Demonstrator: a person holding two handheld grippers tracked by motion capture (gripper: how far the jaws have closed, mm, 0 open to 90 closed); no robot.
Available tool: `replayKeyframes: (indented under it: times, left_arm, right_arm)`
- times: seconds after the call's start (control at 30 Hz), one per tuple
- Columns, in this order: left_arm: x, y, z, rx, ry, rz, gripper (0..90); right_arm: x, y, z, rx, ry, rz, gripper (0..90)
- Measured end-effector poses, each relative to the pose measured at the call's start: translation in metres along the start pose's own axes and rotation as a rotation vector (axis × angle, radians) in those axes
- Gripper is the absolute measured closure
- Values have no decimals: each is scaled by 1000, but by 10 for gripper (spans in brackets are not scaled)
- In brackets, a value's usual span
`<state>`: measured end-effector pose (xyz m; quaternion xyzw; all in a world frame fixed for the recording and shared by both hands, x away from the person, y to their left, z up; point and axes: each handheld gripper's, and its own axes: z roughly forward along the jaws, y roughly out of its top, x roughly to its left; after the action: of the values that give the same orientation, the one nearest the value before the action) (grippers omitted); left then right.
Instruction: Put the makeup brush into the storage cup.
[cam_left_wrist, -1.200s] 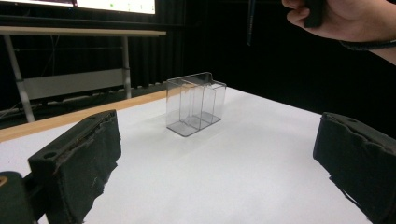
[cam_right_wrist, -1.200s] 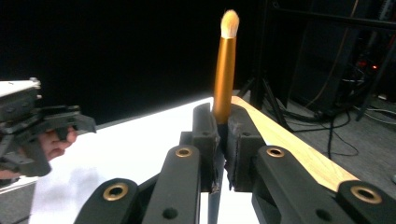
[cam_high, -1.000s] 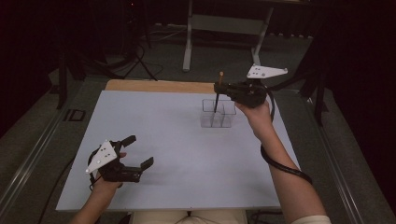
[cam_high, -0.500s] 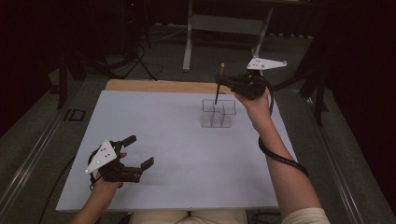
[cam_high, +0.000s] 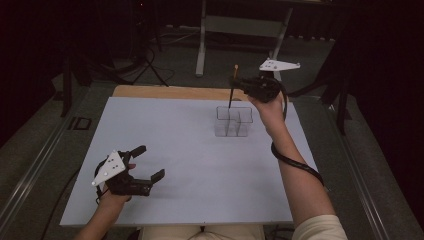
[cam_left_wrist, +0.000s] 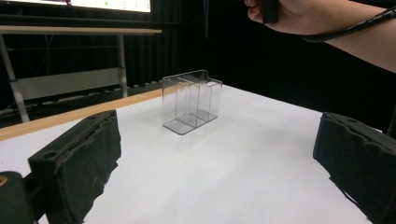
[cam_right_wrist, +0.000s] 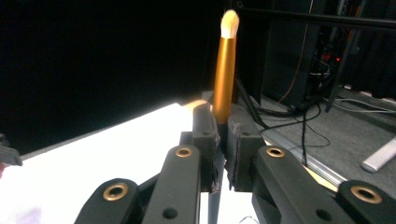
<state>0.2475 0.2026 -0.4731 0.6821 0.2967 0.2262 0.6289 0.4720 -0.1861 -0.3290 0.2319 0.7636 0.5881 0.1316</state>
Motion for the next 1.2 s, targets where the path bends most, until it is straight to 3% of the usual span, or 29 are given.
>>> replayKeyframes:
  times: [0.3,0.8,1.2]
  left_arm:
    - [0,-1,0,7,1,5,24]
    - [-1,-1,1,8,-4,8,24]
    - [-2,-2,2,9,-15,9,24]
  right_arm:
    - [-4,-8,9,-6,-10,14,836]
    - [-16,-42,27,10,-48,62,836]
    - [-20,-56,35,32,-97,59,835]
